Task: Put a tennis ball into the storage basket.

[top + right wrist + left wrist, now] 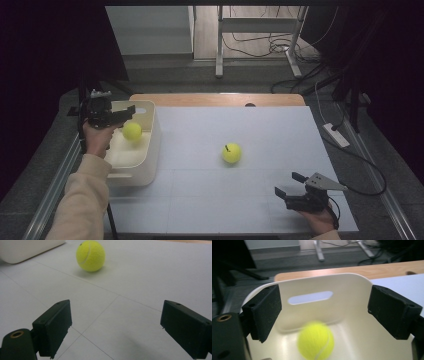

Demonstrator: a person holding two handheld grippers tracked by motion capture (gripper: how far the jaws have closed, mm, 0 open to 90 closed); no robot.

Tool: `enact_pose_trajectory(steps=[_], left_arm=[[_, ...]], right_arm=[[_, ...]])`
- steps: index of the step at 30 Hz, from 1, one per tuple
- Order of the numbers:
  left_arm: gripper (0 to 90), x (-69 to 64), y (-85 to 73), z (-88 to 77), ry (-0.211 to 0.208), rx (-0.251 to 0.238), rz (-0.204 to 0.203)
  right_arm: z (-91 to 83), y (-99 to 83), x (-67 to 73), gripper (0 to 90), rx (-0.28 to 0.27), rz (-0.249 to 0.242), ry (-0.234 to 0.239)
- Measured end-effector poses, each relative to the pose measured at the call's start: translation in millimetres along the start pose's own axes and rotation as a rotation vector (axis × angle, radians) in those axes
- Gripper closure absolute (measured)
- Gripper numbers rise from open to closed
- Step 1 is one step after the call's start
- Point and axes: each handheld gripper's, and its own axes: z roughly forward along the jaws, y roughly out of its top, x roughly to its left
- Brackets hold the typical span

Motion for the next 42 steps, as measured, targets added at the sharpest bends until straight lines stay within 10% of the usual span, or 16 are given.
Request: enact_pose_trajectory(steps=[42], left_arm=[[10.5, -62.1, -24.0, -54.9, -0.384, -0.199, 0.127]], right_arm=[[0.4, 0.7, 0.7, 10.0, 0.0, 0.009, -0.013]])
